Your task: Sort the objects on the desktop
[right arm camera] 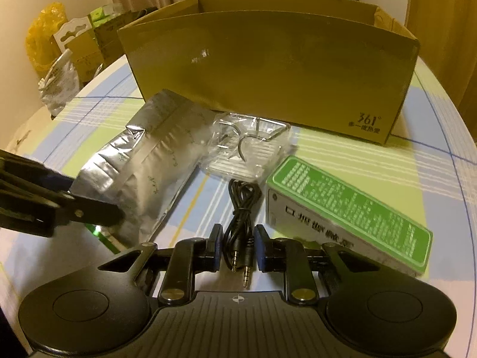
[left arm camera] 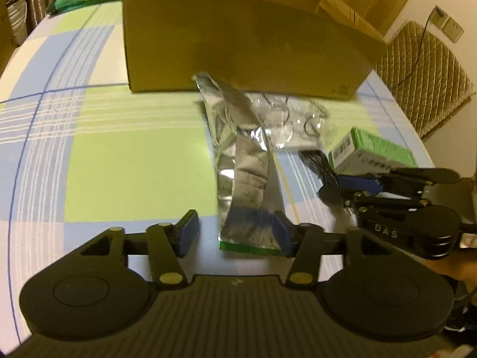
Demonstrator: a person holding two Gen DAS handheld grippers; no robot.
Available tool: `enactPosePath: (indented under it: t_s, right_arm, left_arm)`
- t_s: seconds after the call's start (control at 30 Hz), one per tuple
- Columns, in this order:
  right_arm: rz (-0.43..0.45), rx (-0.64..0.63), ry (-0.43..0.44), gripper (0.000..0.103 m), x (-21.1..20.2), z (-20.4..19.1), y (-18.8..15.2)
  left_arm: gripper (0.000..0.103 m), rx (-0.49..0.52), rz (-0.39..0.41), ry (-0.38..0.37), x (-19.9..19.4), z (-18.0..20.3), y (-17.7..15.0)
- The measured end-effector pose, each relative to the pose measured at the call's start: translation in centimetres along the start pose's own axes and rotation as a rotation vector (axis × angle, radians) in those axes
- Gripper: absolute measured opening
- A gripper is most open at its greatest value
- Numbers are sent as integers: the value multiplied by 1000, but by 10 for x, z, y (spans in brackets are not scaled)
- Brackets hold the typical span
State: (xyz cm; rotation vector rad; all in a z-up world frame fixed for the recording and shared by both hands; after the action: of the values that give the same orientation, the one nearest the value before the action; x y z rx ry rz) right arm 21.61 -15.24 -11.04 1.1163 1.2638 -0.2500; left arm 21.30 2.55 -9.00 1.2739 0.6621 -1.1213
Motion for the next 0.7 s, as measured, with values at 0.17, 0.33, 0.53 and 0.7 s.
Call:
enactPosePath:
  t_s: [0.17,0.33,0.53,0.7]
  right_arm:
    - [-24,61,20,19,-16,-2,-17]
    - [-51,113,35,19,-37,-9,-42]
    - [-49,152,30,19,-56,-12,-63]
    - [-31,148,19,18,-63,-12,-63]
  left_arm:
    - [20,0,-8,-20,-8,9,-11]
    - [6,-1,-15,-31,-25,18,-33]
    - [6,0,-7,-19,-45,24,-58]
    - [25,-25,19,1,-55,19,-56]
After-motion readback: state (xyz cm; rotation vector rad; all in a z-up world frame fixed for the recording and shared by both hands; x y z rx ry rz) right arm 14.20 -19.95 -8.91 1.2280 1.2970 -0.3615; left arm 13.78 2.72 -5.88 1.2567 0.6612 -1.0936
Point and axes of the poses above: each gripper's, at about its wrist camera, not at the fingertips, and x roughly the way its jaws point, z to its right, y to its top, the point moved 1 cm from there along x, roughly the way its jaws point, and after that the axes turned 5 degrees about -z, right-handed, at the moved point
